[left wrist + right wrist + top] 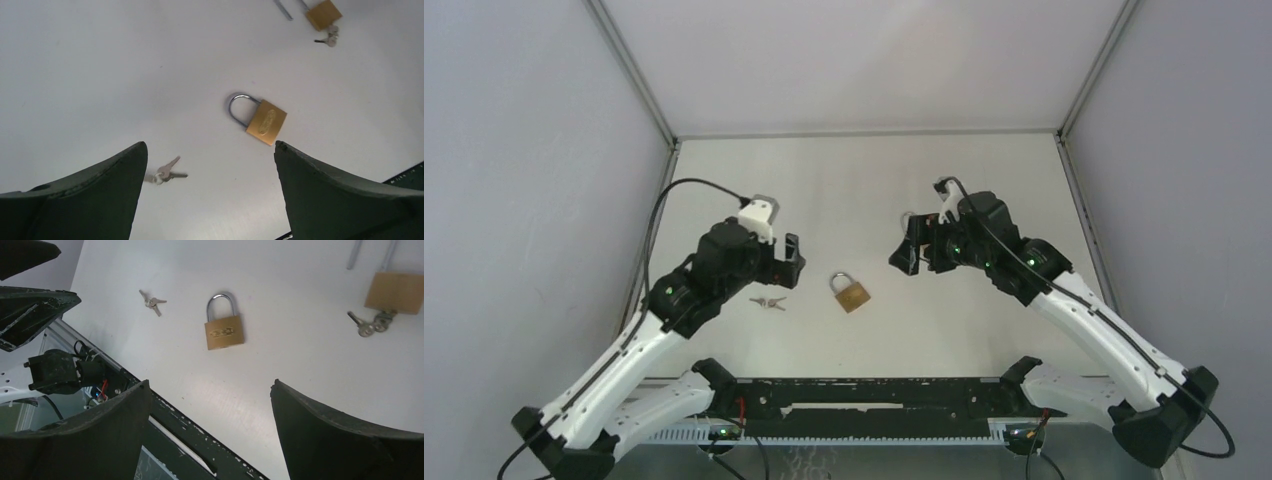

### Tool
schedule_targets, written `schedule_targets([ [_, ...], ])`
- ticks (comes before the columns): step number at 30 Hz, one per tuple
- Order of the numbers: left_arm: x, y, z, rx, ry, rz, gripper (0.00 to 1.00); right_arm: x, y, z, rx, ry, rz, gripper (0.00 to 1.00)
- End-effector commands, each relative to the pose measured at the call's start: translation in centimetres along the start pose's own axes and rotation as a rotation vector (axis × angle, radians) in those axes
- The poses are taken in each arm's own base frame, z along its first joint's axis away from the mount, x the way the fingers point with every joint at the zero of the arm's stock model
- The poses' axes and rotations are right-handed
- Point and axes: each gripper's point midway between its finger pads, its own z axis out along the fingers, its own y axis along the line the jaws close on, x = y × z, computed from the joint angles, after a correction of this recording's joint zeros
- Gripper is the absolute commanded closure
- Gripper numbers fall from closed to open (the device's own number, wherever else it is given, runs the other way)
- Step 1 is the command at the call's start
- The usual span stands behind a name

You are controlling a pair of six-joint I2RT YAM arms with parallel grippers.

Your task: Unlock with the key

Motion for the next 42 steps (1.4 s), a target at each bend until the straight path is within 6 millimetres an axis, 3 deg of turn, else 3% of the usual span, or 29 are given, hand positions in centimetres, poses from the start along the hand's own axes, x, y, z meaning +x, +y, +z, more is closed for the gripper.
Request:
schedule_targets([
  [1, 3.4, 4.3, -2.7, -0.213, 0.003, -0.121, 0.00, -3.2, 3.8, 1.2, -0.105, -0.075, -0.069, 0.06],
  [4, 4.4, 5.6, -4.3, -0.269, -0.025, -0.159, 0.00, -3.0, 5.0, 2.8, -0.123, -0.052, -0.096, 0.06],
  [9, 3.7, 8.0, -6.4, -0.404, -0.101, -0.219, 0.00, -2.0, 7.2, 5.5, -0.137, 0.002, -0.154, 0.07],
  [12, 4.3, 9.5, -7.2, -0.501, -0.096, -0.252, 0.00, -1.2, 8.5, 7.3, -0.147, 0.041, -0.187, 0.07],
  [23, 5.2, 9.4, -8.2, -0.482, -0.156, -0.364, 0.01, 2.3, 12.1, 13.3, -0.158, 0.173, -0.295, 0.09],
  [31, 5.2, 11.1, -9.9, -0.572, -0.211, -0.400, 0.02, 4.5, 14.2, 17.0, -0.167, 0.245, -0.352, 0.11],
  [37, 5.2, 12.2, -11.3, -0.628, -0.262, -0.435, 0.02, 7.4, 16.4, 19.9, -0.263, 0.311, -0.466, 0.16],
  [42, 5.2, 12.7, -12.1, -0.650, -0.287, -0.453, 0.03, 9.3, 16.8, 23.2, -0.315, 0.347, -0.521, 0.23],
])
